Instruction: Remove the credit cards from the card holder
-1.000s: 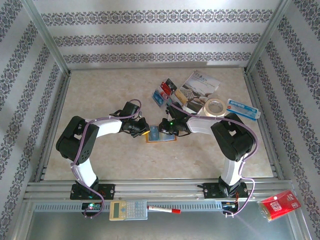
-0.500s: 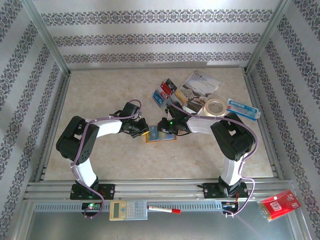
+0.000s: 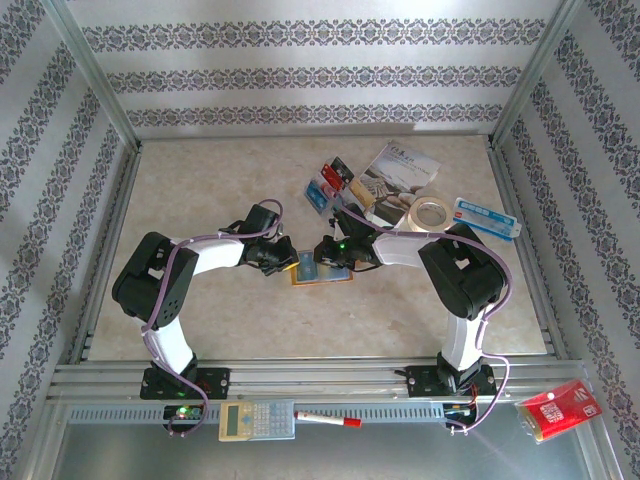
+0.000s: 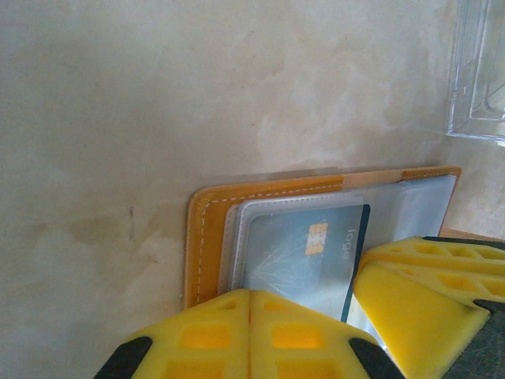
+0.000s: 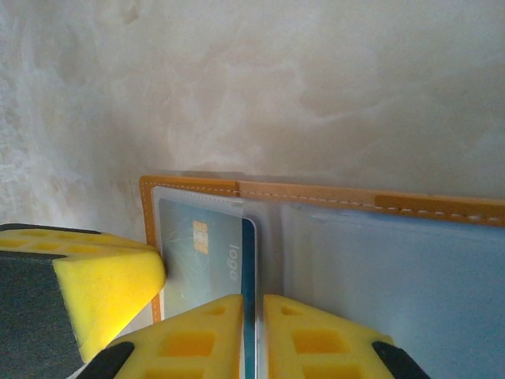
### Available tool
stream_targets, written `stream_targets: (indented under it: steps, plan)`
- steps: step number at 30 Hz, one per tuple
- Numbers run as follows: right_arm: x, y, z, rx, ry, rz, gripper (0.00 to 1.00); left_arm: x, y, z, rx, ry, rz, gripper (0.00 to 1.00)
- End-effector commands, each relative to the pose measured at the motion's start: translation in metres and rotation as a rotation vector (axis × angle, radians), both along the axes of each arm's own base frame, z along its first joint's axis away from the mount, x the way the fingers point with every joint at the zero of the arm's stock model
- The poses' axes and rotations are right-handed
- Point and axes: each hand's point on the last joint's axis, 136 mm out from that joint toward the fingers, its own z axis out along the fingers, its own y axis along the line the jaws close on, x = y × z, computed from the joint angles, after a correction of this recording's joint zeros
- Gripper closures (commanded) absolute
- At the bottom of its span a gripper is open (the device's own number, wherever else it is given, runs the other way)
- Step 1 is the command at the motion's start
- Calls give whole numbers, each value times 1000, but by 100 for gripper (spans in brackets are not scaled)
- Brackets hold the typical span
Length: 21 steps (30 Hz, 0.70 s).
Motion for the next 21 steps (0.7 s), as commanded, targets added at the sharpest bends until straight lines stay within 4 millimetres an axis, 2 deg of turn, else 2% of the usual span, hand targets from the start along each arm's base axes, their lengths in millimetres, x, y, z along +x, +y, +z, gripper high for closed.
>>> stream_targets:
  steps: [1,7,16,21]
  plan:
    - [1,0,-7,4,13,7,84,-20,11,-29,79,79,-17,92]
    - [0,5,-6,32,15,25,88,-20,10,-29,75,84,-18,92]
    - [2,13,-1,98,12,37,87,-21,9,-31,73,87,-21,92]
    - [1,12,-4,93,22,36,85,-22,10,-34,77,93,-22,92]
